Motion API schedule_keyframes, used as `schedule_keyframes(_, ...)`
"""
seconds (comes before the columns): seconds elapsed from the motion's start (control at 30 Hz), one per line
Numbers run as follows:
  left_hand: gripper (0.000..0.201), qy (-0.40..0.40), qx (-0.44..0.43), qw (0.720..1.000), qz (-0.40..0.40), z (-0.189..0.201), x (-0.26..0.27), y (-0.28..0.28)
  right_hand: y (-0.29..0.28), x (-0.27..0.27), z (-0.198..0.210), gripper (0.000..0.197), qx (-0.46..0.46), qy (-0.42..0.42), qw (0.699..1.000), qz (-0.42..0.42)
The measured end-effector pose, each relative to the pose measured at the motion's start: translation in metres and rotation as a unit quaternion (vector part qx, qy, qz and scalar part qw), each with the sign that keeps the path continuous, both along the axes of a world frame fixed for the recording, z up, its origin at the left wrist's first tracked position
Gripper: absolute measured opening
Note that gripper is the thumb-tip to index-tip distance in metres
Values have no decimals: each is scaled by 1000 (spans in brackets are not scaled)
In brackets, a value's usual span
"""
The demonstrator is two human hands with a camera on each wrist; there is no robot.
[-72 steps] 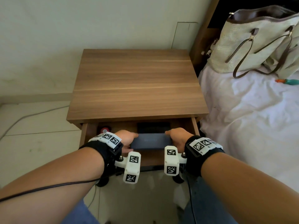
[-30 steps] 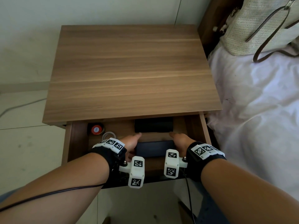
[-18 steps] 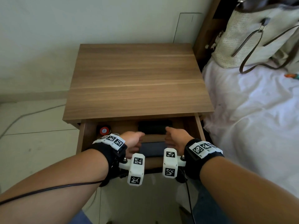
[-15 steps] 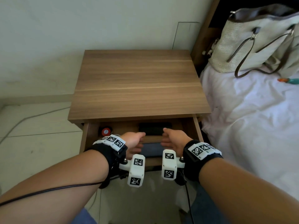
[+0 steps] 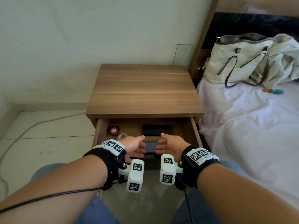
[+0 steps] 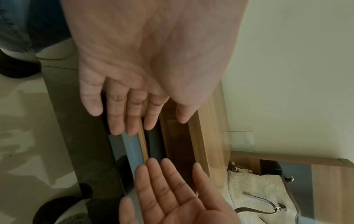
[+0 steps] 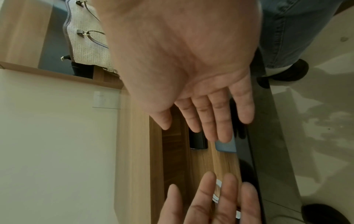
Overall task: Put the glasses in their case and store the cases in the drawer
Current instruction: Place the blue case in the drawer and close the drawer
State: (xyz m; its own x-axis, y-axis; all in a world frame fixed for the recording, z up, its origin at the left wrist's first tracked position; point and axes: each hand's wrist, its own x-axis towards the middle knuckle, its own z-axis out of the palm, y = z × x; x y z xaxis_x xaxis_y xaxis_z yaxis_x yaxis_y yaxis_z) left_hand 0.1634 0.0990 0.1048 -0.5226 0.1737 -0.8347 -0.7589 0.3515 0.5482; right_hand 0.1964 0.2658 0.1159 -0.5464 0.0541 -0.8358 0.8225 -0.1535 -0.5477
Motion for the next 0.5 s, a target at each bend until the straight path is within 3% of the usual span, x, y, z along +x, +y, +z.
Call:
schedule_keyframes(0.33,76,-79,-29,988,-130,-10,29,-19,-3,35,-21,67,15,-65,994,88)
schedule_keyframes(0.5,86,-62,-58,991,-99,-22,34,-24,-5,42,-28,76,18,-83,993,84)
